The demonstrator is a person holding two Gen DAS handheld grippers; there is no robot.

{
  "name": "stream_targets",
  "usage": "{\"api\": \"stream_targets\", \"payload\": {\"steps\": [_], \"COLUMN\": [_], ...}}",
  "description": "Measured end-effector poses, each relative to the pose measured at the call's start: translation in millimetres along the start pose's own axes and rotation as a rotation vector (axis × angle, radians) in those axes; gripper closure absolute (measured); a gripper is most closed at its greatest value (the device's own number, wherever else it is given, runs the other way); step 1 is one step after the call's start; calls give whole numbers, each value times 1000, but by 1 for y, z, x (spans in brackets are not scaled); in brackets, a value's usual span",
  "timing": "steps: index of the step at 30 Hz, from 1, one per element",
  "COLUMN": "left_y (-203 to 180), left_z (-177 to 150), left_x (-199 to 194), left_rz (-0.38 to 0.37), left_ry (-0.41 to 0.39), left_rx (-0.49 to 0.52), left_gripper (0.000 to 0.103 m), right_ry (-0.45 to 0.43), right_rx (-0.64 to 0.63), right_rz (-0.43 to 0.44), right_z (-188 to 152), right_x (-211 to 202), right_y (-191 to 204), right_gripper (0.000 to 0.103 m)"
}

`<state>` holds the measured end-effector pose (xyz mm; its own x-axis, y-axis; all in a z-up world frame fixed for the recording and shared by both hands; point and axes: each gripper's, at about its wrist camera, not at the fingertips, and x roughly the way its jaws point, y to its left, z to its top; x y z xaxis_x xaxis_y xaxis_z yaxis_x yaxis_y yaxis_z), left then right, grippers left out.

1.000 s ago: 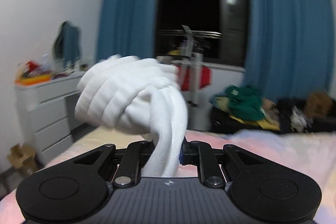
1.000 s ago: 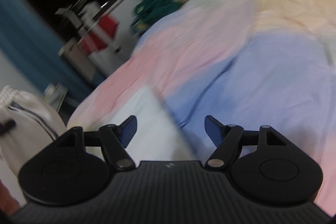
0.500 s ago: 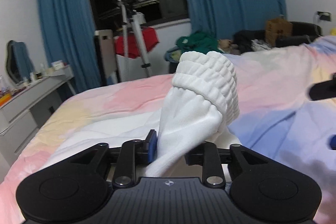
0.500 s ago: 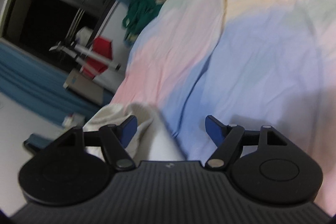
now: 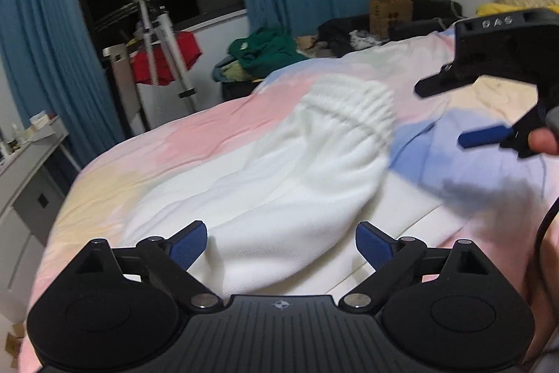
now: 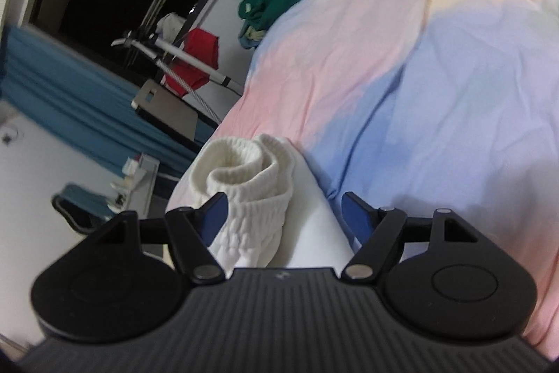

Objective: Fold clothes

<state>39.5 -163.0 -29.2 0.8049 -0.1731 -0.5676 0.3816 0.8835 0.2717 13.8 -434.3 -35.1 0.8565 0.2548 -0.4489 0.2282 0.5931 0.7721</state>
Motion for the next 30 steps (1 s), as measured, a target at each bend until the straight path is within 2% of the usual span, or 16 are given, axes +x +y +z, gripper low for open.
{"api": "stream_targets", "payload": {"steps": [3, 7, 10, 14, 20, 22, 23, 25, 27, 30], "left_y": [22, 51, 71, 101, 119, 122, 124, 125, 125, 125], "left_z": [-16, -29, -37, -47, -52, -53, -55, -54, -53, -53], "left_x": [-16, -23, -22, -27, -31, -31, -31, -28, -25, -23], "left_rz": [35, 67, 78, 80, 87, 88, 87, 88, 87, 86], "left_ry": [11, 23, 41, 63, 71, 71, 71, 70, 68, 67], "left_rx": [-44, -114, -190, -349, -385, -391, -394, -393, -388, -396], "left_gripper": [9, 9, 9, 9, 8, 8, 8, 8, 8, 8], "right_ry": [-37, -182, -157, -144, -143, -184, -200, -180, -144, -107], "right_rx": [-119, -284, -355, -427, -591, -614, -614, -524, -425, -282], "right_rz": [27, 71, 78, -18, -86, -163, -202, -240, -225, -182], "right_z": [-9, -30, -42, -52, -67, -69, -69, -61, -54, -44], "right_x": [-2, -16, -6, 7, 23, 28, 31, 37, 43, 48], "right_y": [24, 58, 71, 81, 101, 102, 102, 91, 76, 56], "right_gripper": [28, 28, 28, 28, 29, 30, 30, 28, 29, 21]}}
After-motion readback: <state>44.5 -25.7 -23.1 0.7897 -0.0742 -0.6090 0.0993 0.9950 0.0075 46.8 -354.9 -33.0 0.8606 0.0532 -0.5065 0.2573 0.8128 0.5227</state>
